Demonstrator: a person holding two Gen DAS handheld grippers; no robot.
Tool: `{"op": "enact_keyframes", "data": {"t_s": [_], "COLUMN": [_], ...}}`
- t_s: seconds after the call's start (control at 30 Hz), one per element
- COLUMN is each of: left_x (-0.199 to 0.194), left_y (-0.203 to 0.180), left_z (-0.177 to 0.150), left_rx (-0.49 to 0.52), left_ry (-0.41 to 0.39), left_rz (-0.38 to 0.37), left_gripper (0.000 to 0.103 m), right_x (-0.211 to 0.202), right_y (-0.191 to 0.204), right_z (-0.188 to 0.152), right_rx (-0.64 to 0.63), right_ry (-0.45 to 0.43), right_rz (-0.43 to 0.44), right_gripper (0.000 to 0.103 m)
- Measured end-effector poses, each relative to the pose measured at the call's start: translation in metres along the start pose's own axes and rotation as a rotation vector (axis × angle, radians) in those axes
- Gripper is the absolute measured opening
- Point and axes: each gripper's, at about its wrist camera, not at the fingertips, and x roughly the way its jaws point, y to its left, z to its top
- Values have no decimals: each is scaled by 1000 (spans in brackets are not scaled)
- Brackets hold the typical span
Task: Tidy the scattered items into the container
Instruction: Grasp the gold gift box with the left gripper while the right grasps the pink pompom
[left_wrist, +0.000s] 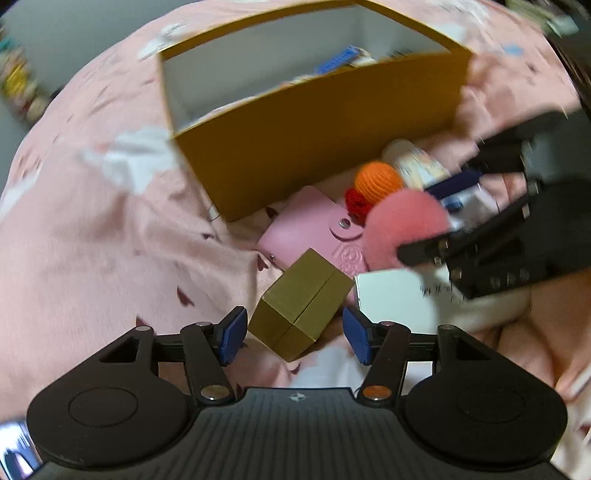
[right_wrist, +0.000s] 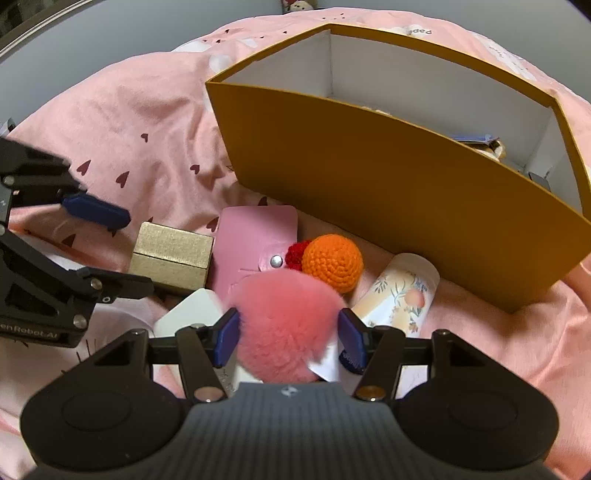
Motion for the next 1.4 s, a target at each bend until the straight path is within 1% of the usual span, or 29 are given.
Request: {"op": "enact_keyframes", "data": {"t_s": [0.1, 0.2, 0.3, 0.33, 0.43, 0.5, 0.57, 0.63, 0.7, 0.77, 0.8, 0.83, 1.03, 1.17, 1.3, 1.33, 1.4], "left_x": [7, 16, 26, 29, 36, 39, 40, 40, 39, 39, 38, 37, 31, 22, 12, 10, 5], "left_y": [-6, -12, -14, -14, -14, -13, -9, -5, -2, -1, -1, -1, 7, 10, 10, 10, 9], "left_z": [1, 1, 2, 3, 4, 5, 5, 5, 5, 4, 4, 3, -1, -2, 0, 1, 2], "left_rx": [105, 182, 227, 238, 248, 236, 212, 172, 132, 101, 87, 75, -24, -79, -119, -125, -138], "left_ry": [18, 26, 43, 46, 49, 46, 42, 35, 22, 11, 3, -4, -39, -72, -118, -127, -145], "left_rz": [13, 25, 29, 27, 21, 12, 5, -2, -3, 1, 3, 5, -8, -11, -15, -16, -16], "left_gripper": [67, 67, 66, 63, 61, 62, 62, 61, 61, 61, 61, 61, 60, 60, 60, 60, 60], "right_x": [0, 0, 1, 2, 7, 12, 22, 30, 35, 37, 37, 37, 33, 22, 9, 6, 0], "right_y": [2, 6, 7, 7, 1, -4, -7, -8, -10, -12, -13, -14, -16, -15, -16, -16, -15], "right_z": [1, 1, 2, 3, 5, 6, 5, 4, 4, 3, 3, 3, 2, 3, 3, 3, 5], "right_rx": [-24, -41, -44, -40, -9, 19, 30, 29, 31, 39, 41, 44, 39, 49, 66, 67, 67], "right_ry": [8, 10, 11, 12, 22, 38, 69, 92, 100, 97, 95, 92, 67, 39, 4, -4, -27], "right_rz": [16, 32, 50, 58, 86, 106, 96, 90, 90, 94, 97, 102, 104, 98, 98, 98, 91], "right_gripper": [61, 61, 61, 61, 60, 59, 57, 58, 59, 56, 52, 50, 46, 43, 37, 30, 20]}}
